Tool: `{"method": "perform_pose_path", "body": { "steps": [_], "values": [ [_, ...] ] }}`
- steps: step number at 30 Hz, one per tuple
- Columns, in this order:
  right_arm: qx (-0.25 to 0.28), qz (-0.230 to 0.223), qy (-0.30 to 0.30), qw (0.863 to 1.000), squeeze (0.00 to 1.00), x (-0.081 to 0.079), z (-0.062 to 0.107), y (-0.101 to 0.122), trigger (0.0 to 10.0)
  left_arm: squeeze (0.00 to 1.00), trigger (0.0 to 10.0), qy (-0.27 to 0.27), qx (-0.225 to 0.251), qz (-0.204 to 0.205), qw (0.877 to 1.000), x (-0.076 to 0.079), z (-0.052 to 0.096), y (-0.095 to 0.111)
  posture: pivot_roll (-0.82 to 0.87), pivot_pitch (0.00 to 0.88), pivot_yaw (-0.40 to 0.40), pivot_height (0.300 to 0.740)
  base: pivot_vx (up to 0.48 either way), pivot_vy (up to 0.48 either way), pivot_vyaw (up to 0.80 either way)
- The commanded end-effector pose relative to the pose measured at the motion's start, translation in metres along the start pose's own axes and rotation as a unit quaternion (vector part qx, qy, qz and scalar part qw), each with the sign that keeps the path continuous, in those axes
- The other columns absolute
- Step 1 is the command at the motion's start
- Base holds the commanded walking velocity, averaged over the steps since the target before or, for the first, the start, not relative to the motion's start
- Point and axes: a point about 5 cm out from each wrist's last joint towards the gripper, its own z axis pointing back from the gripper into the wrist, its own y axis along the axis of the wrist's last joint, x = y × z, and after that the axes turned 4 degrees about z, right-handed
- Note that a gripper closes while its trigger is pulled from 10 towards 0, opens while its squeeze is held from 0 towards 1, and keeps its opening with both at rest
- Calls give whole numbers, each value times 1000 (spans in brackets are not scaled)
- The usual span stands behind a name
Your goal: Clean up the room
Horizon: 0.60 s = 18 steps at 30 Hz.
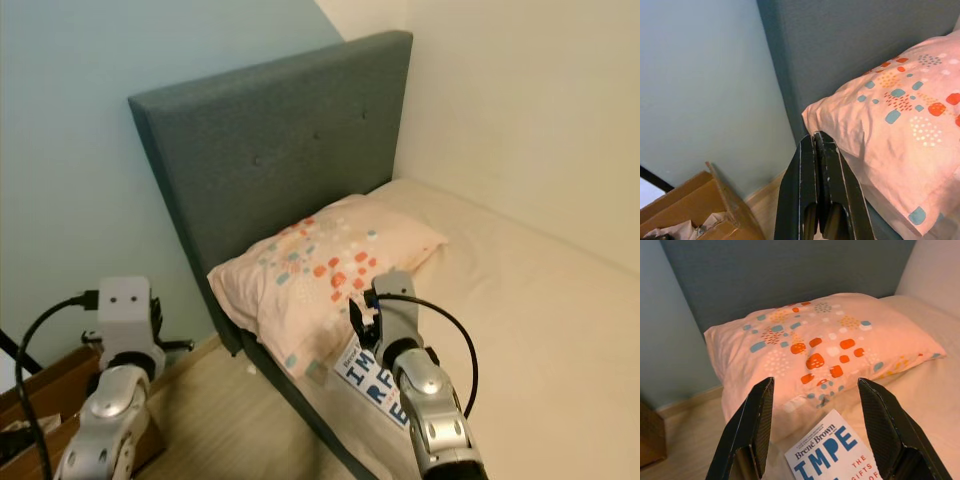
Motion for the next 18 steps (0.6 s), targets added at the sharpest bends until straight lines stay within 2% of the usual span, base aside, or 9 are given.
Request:
{"method": "perform_pose_path", "body": {
  "steps": [1,18],
  "values": [
    [-13,2,-4,1000,0,2,1,-4,10000,0,10000,1,-7,-7,1000,1,-2,-3,-51,65,-47,733,0,0,0],
    [-11,6,-5,1000,0,3,-2,1,10000,0,10000,4,0,-6,1000,-1,-2,-1,-53,76,-42,733,0,0,0]
  ]
}}
